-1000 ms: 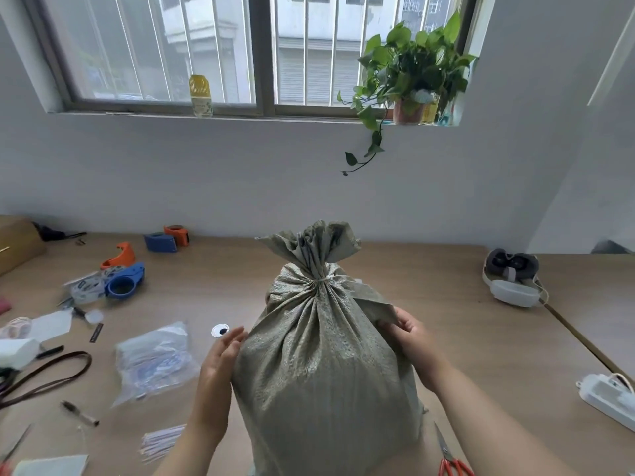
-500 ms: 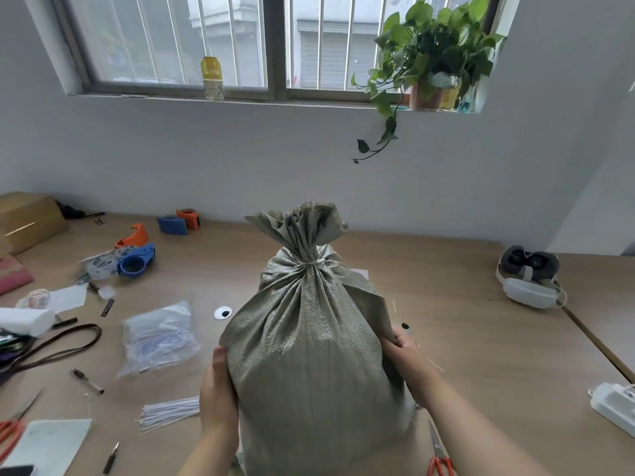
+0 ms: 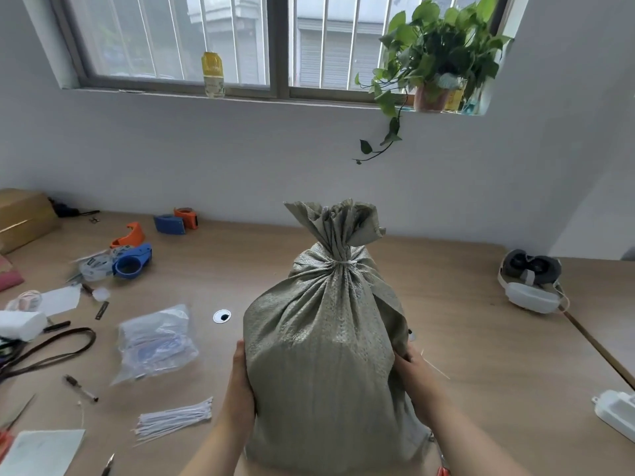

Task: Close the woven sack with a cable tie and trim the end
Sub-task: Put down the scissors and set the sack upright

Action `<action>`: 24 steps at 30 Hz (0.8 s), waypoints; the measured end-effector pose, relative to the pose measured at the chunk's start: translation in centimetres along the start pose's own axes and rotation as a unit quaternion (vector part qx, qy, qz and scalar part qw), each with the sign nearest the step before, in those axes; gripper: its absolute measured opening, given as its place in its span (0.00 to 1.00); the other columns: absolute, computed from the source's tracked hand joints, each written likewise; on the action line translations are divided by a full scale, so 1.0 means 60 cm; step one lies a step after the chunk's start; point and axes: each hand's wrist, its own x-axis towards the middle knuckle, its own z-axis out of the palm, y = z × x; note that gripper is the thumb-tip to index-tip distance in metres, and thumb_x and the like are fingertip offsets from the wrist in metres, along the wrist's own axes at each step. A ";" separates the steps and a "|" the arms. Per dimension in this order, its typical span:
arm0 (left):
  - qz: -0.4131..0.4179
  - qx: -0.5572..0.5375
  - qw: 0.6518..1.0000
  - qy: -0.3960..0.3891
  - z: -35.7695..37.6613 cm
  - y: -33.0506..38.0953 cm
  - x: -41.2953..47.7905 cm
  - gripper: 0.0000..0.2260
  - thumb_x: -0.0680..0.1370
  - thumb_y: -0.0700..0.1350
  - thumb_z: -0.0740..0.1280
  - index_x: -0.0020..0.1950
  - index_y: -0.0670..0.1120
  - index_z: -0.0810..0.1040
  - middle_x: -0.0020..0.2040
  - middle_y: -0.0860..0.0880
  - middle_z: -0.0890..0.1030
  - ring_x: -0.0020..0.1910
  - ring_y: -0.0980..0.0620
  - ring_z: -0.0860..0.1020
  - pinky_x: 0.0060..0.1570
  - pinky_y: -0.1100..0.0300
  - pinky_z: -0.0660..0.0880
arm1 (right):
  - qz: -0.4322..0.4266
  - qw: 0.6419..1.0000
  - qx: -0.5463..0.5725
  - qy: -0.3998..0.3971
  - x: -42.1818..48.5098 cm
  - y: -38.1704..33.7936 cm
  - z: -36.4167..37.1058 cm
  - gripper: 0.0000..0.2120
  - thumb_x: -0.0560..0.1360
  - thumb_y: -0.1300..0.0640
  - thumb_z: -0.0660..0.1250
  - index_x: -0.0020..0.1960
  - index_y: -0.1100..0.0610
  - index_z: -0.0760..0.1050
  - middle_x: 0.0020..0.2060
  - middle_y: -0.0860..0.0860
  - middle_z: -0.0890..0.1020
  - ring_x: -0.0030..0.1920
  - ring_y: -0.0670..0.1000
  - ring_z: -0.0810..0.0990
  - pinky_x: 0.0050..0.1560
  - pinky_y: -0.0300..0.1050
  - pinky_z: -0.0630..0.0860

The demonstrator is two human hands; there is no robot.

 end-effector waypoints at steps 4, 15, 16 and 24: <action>-0.014 0.015 0.999 -0.043 -0.008 0.019 0.039 0.30 0.80 0.66 0.49 0.61 0.50 0.82 0.55 0.48 0.86 0.55 0.54 0.83 0.54 0.55 0.73 | 0.000 0.998 0.004 0.057 0.007 0.004 0.019 0.09 0.79 0.63 0.66 0.56 0.54 0.81 0.47 0.49 0.88 0.46 0.45 0.86 0.39 0.36 0.79; 0.023 0.059 0.989 -0.135 0.017 0.152 0.181 0.31 0.75 0.71 0.54 0.62 0.52 0.81 0.61 0.45 0.83 0.64 0.46 0.78 0.70 0.43 0.68 | -0.045 0.990 0.036 0.132 0.088 -0.062 0.059 0.09 0.79 0.61 0.66 0.55 0.52 0.82 0.48 0.51 0.88 0.50 0.49 0.86 0.50 0.48 0.78; 0.023 0.062 0.987 -0.149 0.026 0.165 0.193 0.30 0.75 0.71 0.54 0.62 0.53 0.82 0.61 0.46 0.84 0.64 0.46 0.79 0.70 0.43 0.68 | -0.049 0.990 0.034 0.132 0.101 -0.069 0.058 0.08 0.79 0.60 0.66 0.55 0.52 0.82 0.49 0.51 0.88 0.51 0.50 0.85 0.50 0.48 0.78; 0.058 0.039 0.986 -0.149 0.116 0.222 0.283 0.28 0.81 0.65 0.49 0.50 0.56 0.87 0.52 0.49 0.87 0.55 0.52 0.83 0.66 0.48 0.71 | -0.070 0.990 0.008 0.119 0.232 -0.136 0.033 0.18 0.69 0.43 0.72 0.57 0.45 0.80 0.51 0.46 0.87 0.55 0.48 0.84 0.55 0.50 0.80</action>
